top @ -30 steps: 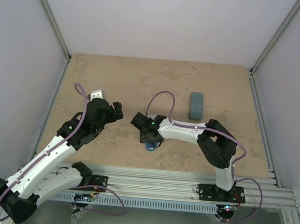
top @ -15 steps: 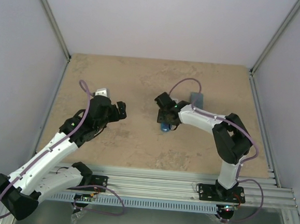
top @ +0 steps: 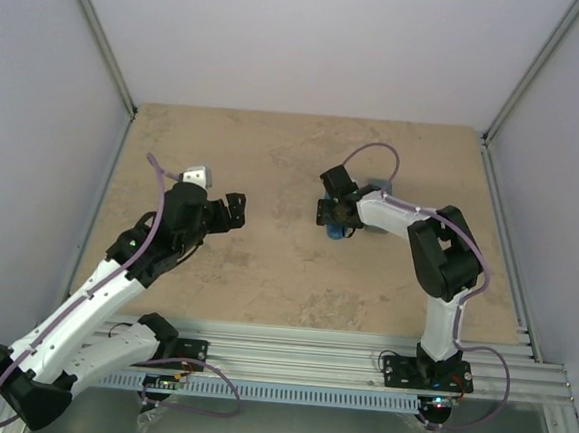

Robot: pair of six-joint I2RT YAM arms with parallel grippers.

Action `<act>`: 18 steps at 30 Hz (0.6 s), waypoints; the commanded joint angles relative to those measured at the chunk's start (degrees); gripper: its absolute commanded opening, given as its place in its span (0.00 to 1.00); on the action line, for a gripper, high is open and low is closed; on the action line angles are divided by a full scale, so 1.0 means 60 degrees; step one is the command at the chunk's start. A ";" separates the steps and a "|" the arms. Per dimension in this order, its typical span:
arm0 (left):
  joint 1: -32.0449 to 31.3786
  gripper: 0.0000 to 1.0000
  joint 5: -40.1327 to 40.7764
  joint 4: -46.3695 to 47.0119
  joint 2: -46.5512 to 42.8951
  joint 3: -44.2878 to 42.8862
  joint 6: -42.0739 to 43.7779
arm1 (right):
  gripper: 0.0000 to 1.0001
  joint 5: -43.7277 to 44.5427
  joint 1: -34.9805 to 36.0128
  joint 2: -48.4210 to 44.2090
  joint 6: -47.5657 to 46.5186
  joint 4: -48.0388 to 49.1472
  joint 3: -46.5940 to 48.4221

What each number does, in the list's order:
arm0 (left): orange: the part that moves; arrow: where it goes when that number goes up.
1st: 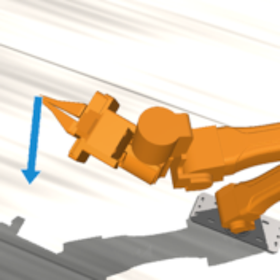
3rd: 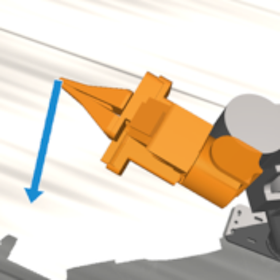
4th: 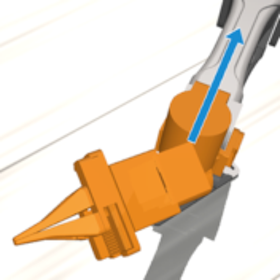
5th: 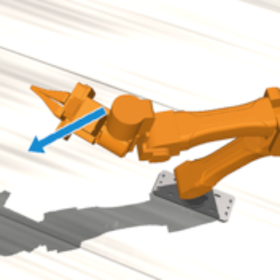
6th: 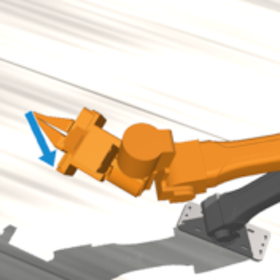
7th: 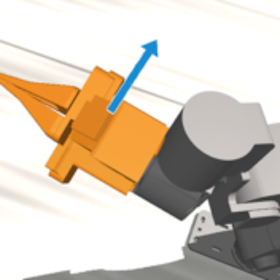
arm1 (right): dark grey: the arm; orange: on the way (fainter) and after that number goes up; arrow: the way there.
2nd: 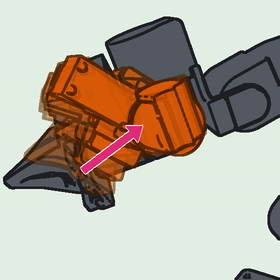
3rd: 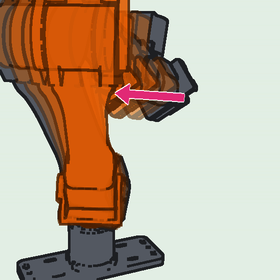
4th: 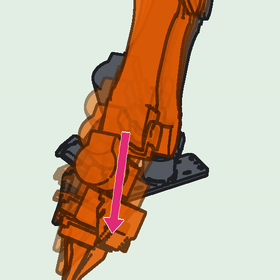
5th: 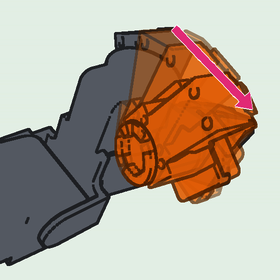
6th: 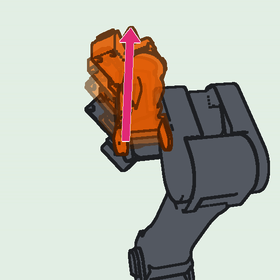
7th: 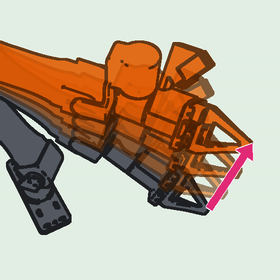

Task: Organize the sunglasses
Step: Place the sunglasses case at the center of the board, then reset both arms

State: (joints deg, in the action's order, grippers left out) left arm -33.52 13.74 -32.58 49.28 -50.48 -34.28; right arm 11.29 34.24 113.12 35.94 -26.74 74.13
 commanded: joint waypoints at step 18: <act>0.0034 0.99 0.0884 -0.0567 -0.1839 -0.1446 0.0802 | 0.92 0.1667 -0.0067 -0.8734 -0.0419 -0.1203 -0.2863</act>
State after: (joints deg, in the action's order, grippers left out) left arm -33.52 15.79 -33.21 40.29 -56.73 -30.22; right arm 14.81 34.13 71.50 33.23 -27.38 60.53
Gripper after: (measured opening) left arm 0.994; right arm 0.919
